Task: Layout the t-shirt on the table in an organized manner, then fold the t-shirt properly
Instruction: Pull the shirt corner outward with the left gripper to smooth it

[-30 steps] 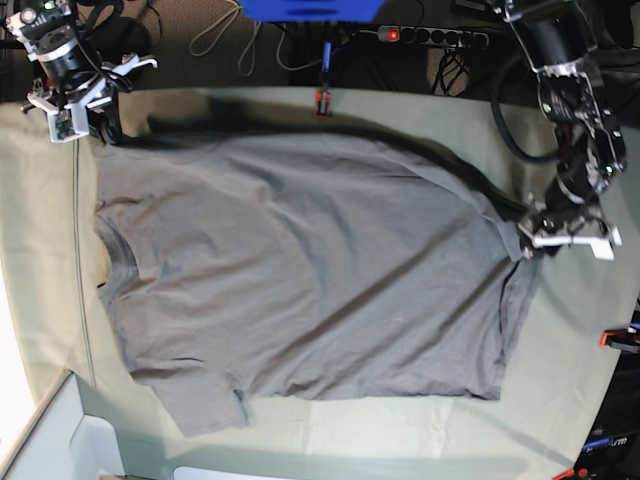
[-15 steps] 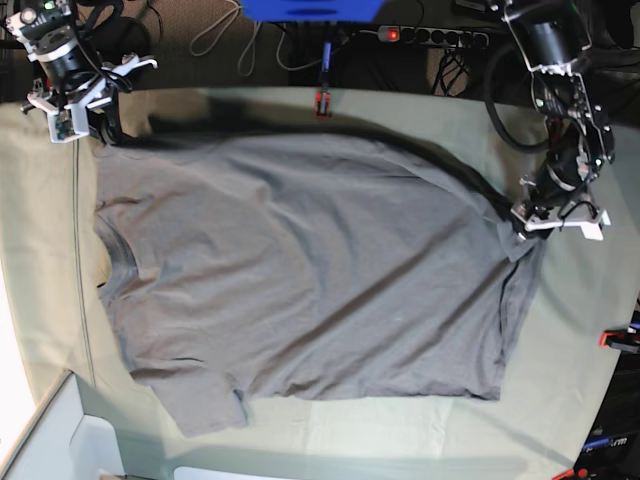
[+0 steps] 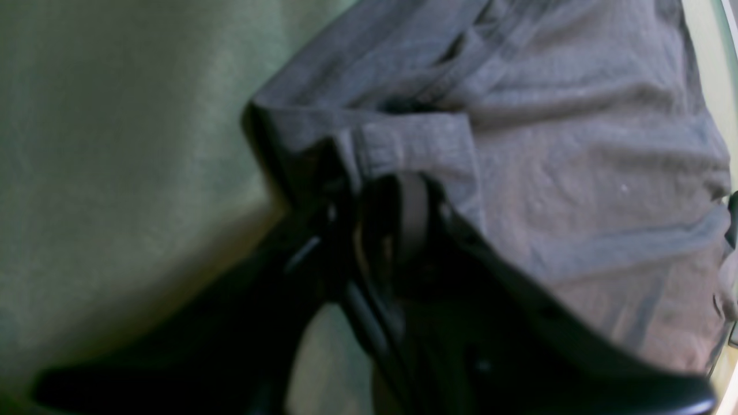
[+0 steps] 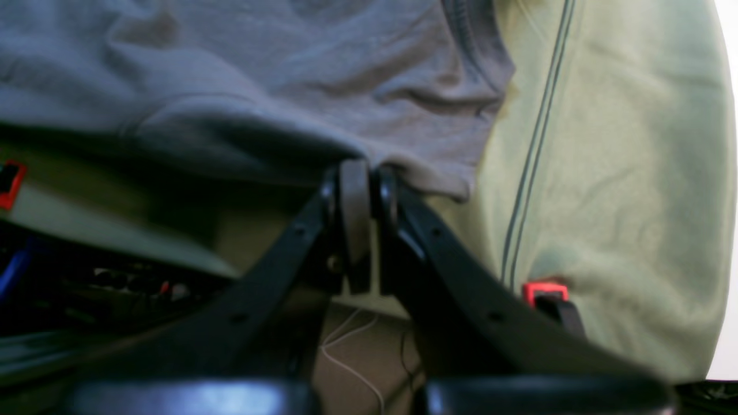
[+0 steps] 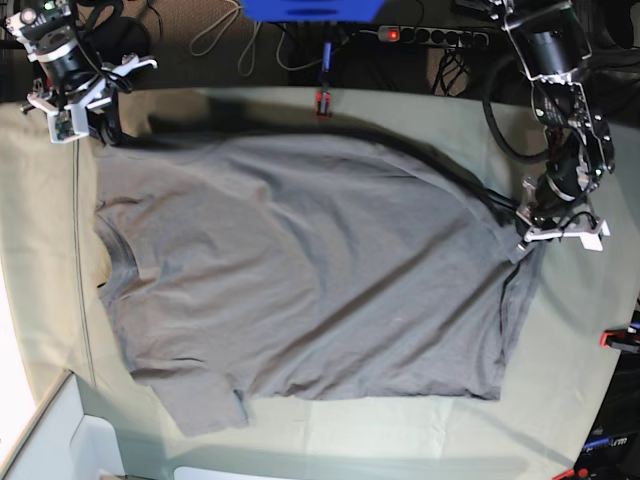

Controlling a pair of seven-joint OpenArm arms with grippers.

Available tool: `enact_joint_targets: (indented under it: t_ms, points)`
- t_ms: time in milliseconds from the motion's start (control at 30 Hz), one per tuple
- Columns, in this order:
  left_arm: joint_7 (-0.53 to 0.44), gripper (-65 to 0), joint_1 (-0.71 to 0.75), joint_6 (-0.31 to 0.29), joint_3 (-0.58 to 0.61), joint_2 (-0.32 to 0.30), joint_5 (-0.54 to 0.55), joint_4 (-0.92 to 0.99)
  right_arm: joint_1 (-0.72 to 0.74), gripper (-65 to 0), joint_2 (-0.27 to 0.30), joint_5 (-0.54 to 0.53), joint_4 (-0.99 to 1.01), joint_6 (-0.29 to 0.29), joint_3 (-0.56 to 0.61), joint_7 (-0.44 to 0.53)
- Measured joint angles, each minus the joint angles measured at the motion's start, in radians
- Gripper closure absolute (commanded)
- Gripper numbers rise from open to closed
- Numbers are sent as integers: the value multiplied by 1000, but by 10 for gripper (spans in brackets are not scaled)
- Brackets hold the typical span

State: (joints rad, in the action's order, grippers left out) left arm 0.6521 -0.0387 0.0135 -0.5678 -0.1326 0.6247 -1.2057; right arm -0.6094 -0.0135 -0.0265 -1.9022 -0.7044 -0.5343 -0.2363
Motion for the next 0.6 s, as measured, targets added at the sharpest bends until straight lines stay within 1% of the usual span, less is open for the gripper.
enact_joint_targets:
  t_ms: [33, 67, 133, 200, 300, 400, 467, 600]
  points:
    - [0, -6, -1, -1, 0, 0, 0, 0, 5, 0, 0, -1, 0, 1, 0, 1]
    - [0, 0, -1, -2, 0, 0, 0, 0, 8, 0, 0, -1, 0, 1, 0, 1]
    - [2, -8, -1, -2, -1, 0, 0, 0, 10, 0, 0, 0, 0, 1, 0, -29]
    - [2, 0, 3, -2, -3, 0, 0, -7, 9, 0, 0, 0, 0, 0, 0, -60]
    - [4, -1, 39, -3, -3, 0, -1, -63, 13, 0, 2, -1, 0, 1, 0, -63]
    - [4, -1, 90, -5, -11, 14, 0, -151, 16, 0, 2, -1, 0, 1, 0, -63]
    - [18, -1, 126, -6, -40, 27, 4, -207, 15, 0, 2, 0, 0, 0, 0, -63]
    - [16, -1, 179, -6, -128, 42, 4, -301, 18, 0, 3, 0, -1, 1, 0, -60]
